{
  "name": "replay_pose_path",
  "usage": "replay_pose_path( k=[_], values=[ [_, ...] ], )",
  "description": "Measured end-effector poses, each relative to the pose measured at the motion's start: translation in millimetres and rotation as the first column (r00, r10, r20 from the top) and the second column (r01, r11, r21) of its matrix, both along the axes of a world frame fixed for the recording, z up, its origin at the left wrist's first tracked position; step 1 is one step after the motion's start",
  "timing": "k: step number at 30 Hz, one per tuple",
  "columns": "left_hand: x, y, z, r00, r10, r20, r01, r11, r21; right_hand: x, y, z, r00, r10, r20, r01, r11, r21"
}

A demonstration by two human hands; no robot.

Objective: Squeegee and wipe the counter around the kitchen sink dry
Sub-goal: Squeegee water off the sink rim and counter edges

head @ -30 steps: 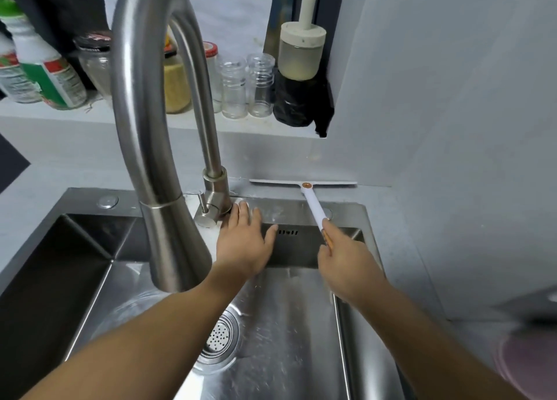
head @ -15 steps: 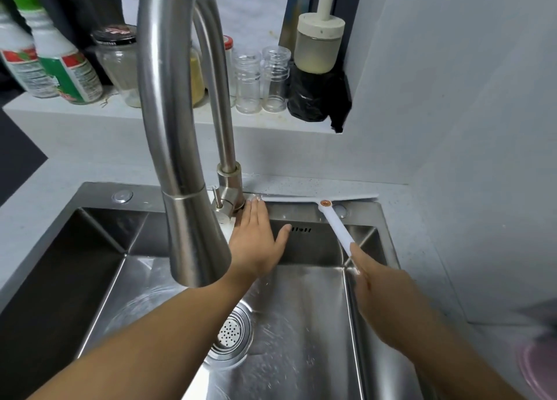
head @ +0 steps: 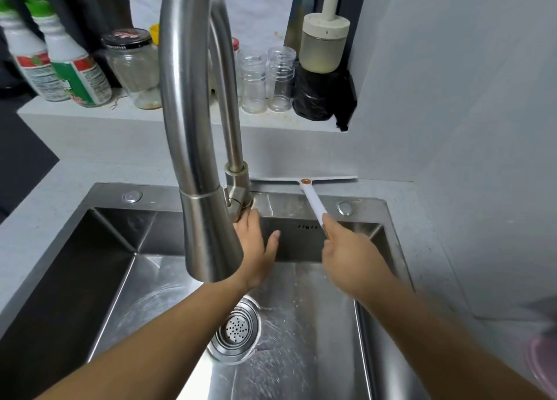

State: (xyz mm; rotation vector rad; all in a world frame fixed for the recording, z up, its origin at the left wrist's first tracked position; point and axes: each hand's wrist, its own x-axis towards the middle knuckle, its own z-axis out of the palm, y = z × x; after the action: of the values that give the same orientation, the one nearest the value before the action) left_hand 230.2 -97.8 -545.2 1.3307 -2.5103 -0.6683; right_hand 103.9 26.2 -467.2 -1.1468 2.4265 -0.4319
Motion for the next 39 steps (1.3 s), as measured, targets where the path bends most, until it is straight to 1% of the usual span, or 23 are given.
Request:
replay_pose_path(
  k=[3,5,7,9,11,13,15,16,18,20,22,25,27,31,33,35,36,37,39],
  values=[
    [-2,1,-5,0.999,0.014,-0.032,-0.013,1.0,0.023,-5,16,-3,0.998,0.039,-0.042,-0.036,0.996,0.078],
    [-6,3,-6,0.998,0.031,-0.055,-0.029,0.999,0.037,-11,40,-2,0.99,0.079,-0.114,-0.067,0.992,0.111],
    [-11,6,-8,0.997,0.035,-0.066,-0.034,0.999,0.016,-15,70,3,0.973,0.133,-0.19,-0.104,0.983,0.153],
    [-16,5,-8,0.998,0.001,-0.065,-0.004,0.999,-0.038,-20,98,16,0.981,0.119,-0.154,-0.098,0.985,0.139],
    [-25,0,-7,0.998,-0.051,-0.048,0.048,0.997,-0.052,-30,119,32,0.988,0.108,-0.11,-0.091,0.985,0.15],
    [-35,-8,-10,0.995,-0.096,-0.008,0.095,0.994,-0.059,-44,126,41,0.991,0.091,-0.1,-0.073,0.982,0.173],
    [-49,-14,-14,0.989,-0.137,0.063,0.141,0.987,-0.072,-63,121,38,0.99,0.035,-0.136,-0.02,0.993,0.113],
    [-57,-16,-16,0.984,-0.149,0.096,0.156,0.985,-0.075,-73,112,34,0.991,-0.025,-0.135,0.034,0.997,0.067],
    [-73,-17,-19,0.979,-0.153,0.136,0.163,0.984,-0.066,-87,89,25,0.987,-0.147,-0.058,0.146,0.989,-0.018],
    [-86,-19,-22,0.975,-0.141,0.17,0.15,0.988,-0.038,-89,69,15,0.983,-0.181,-0.011,0.181,0.983,-0.034],
    [-91,-20,-24,0.971,-0.127,0.201,0.131,0.991,-0.004,-86,63,5,0.986,-0.168,0.006,0.168,0.986,0.004],
    [-93,-21,-27,0.973,-0.114,0.203,0.113,0.993,0.015,-77,75,-1,0.99,-0.143,0.001,0.143,0.988,0.065],
    [-92,-21,-26,0.973,-0.112,0.204,0.112,0.994,0.013,-64,91,1,0.991,-0.13,-0.011,0.131,0.986,0.099],
    [-92,-22,-26,0.976,-0.103,0.192,0.098,0.995,0.036,-25,143,10,0.987,-0.164,0.006,0.161,0.977,0.139],
    [-90,-24,-23,0.976,-0.12,0.181,0.11,0.992,0.063,-8,165,21,0.991,-0.13,0.007,0.125,0.967,0.222],
    [-88,-26,-20,0.98,-0.143,0.14,0.129,0.986,0.106,0,177,32,0.989,-0.145,-0.03,0.147,0.954,0.262],
    [-87,-27,-19,0.982,-0.149,0.115,0.135,0.983,0.122,-1,178,36,0.987,-0.157,-0.032,0.16,0.956,0.247],
    [-86,-29,-19,0.983,-0.152,0.099,0.139,0.982,0.131,-4,176,38,0.986,-0.167,-0.013,0.166,0.966,0.197],
    [-85,-32,-20,0.984,-0.157,0.085,0.144,0.979,0.147,-19,162,34,0.983,-0.186,0.007,0.186,0.982,0.034]
  ],
)
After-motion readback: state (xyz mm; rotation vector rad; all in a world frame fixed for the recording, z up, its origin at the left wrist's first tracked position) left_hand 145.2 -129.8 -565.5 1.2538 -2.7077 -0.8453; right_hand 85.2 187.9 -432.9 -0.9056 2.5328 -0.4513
